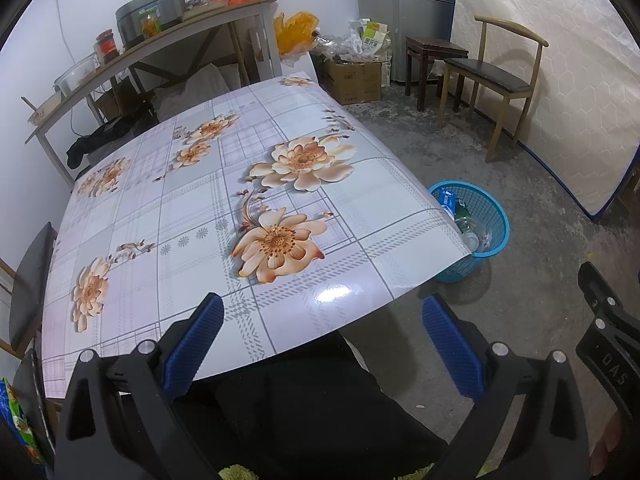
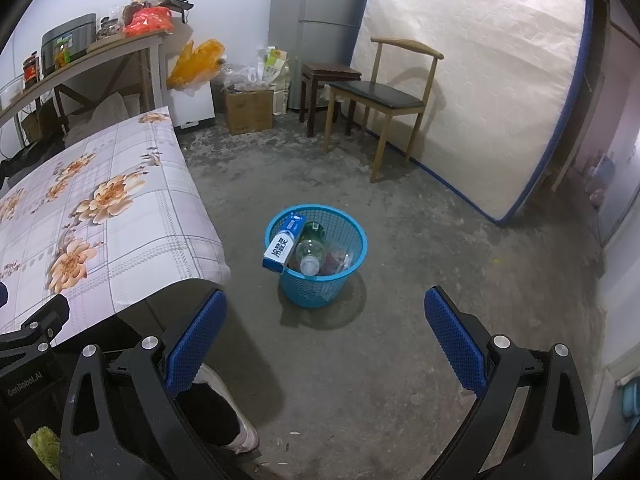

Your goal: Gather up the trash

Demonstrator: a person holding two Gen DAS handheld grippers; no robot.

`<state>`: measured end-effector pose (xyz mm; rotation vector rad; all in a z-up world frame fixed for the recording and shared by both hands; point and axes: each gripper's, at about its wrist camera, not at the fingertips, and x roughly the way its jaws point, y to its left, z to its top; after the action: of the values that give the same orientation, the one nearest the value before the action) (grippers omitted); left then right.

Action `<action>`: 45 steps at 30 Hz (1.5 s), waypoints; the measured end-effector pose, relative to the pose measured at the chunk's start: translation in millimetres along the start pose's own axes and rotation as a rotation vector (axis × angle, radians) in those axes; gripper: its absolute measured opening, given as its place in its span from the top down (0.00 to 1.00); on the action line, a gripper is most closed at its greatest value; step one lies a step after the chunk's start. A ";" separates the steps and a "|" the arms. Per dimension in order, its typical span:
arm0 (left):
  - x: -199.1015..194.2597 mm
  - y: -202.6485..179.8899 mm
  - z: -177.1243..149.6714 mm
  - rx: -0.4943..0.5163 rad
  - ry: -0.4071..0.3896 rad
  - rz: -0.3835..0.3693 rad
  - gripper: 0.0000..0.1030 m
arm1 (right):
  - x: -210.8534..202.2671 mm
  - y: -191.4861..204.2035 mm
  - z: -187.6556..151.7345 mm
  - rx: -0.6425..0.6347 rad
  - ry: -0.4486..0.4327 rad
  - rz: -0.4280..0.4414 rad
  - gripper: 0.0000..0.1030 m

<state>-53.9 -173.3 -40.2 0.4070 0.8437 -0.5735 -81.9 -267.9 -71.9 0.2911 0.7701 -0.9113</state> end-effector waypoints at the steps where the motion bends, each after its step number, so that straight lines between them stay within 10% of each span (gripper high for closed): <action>1: -0.1 0.1 0.0 0.001 0.000 0.000 0.05 | 0.3 -0.3 0.1 0.000 0.000 0.002 0.08; 45: -0.5 2.4 -2.3 -0.002 -0.003 0.002 0.05 | 0.7 0.8 4.9 -0.007 -0.001 0.020 0.08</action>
<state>-54.0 -170.0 -40.9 0.4050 0.8407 -0.5710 -78.7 -270.4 -69.1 0.2917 0.7679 -0.8899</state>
